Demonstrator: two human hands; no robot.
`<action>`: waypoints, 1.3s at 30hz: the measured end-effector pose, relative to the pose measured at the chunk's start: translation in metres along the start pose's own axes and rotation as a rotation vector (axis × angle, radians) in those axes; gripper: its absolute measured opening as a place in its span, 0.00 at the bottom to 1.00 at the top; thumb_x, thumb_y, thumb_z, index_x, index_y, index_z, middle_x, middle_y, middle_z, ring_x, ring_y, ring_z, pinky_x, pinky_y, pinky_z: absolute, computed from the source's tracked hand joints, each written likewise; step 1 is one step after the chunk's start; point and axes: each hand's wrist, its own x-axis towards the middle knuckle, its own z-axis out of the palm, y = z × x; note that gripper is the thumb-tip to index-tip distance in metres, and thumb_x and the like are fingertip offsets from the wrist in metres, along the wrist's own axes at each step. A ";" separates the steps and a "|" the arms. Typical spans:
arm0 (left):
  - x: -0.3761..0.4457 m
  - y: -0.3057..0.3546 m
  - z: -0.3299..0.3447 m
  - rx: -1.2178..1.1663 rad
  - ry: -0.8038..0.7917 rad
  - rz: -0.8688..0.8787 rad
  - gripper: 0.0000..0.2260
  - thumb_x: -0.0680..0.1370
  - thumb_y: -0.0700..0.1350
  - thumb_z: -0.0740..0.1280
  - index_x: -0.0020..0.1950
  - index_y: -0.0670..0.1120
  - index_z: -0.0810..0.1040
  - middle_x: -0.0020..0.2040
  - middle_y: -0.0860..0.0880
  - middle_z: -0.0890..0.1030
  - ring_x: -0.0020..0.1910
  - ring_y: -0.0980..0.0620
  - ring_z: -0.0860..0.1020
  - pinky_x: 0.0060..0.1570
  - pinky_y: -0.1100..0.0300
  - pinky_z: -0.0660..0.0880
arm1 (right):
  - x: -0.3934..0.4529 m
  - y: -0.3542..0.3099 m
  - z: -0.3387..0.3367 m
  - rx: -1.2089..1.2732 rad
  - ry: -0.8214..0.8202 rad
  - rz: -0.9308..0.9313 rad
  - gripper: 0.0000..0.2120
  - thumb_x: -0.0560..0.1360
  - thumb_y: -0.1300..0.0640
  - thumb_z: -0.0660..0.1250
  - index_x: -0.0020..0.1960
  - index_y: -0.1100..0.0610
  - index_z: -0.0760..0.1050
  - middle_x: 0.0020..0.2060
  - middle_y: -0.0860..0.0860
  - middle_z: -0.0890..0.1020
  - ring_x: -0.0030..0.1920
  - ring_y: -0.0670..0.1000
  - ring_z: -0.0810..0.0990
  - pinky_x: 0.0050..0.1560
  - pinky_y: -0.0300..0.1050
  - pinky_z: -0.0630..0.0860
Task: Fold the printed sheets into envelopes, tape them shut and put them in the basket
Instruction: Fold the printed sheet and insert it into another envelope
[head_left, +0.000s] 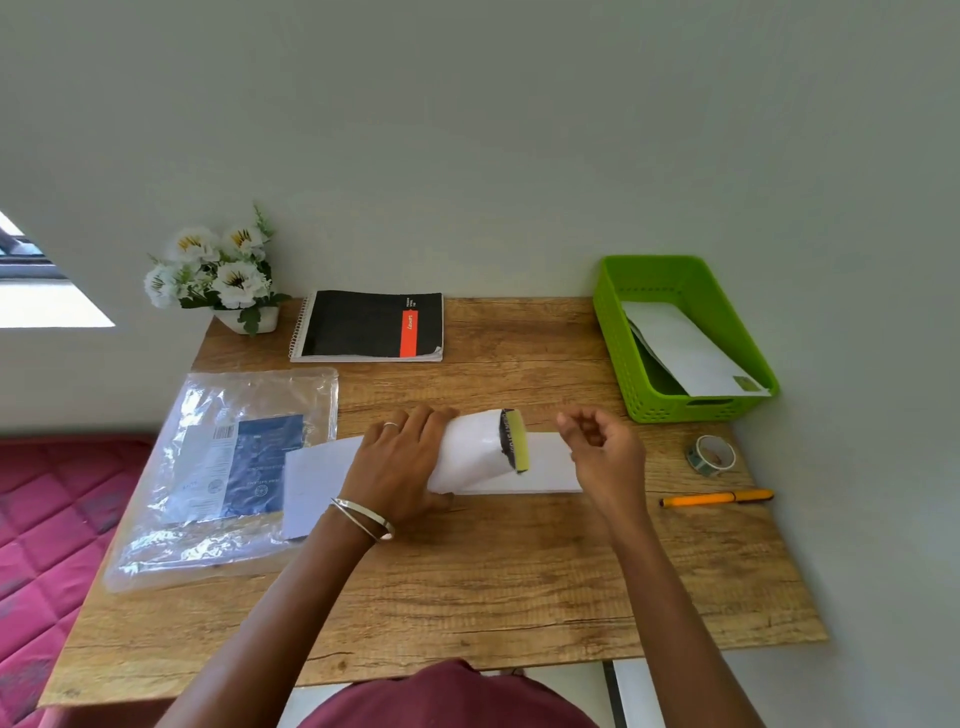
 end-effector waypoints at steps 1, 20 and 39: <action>-0.001 -0.004 -0.001 0.004 0.001 -0.022 0.42 0.61 0.62 0.73 0.69 0.51 0.61 0.65 0.49 0.70 0.61 0.46 0.71 0.57 0.47 0.72 | 0.002 0.004 -0.003 -0.095 0.026 0.004 0.05 0.73 0.54 0.71 0.47 0.54 0.78 0.40 0.47 0.81 0.44 0.49 0.80 0.43 0.43 0.77; -0.005 -0.027 -0.012 -0.013 -0.012 -0.163 0.43 0.60 0.59 0.76 0.70 0.48 0.63 0.63 0.45 0.71 0.61 0.43 0.70 0.59 0.43 0.67 | 0.028 0.038 0.024 -0.451 -0.016 0.480 0.20 0.56 0.48 0.82 0.41 0.53 0.77 0.43 0.50 0.82 0.48 0.56 0.79 0.59 0.57 0.67; 0.001 -0.027 -0.007 -0.007 -0.056 -0.170 0.44 0.62 0.61 0.75 0.72 0.50 0.60 0.67 0.46 0.68 0.65 0.44 0.66 0.65 0.41 0.62 | 0.017 0.011 -0.019 0.083 -0.182 0.328 0.19 0.68 0.65 0.75 0.56 0.59 0.75 0.47 0.56 0.84 0.44 0.53 0.83 0.42 0.49 0.80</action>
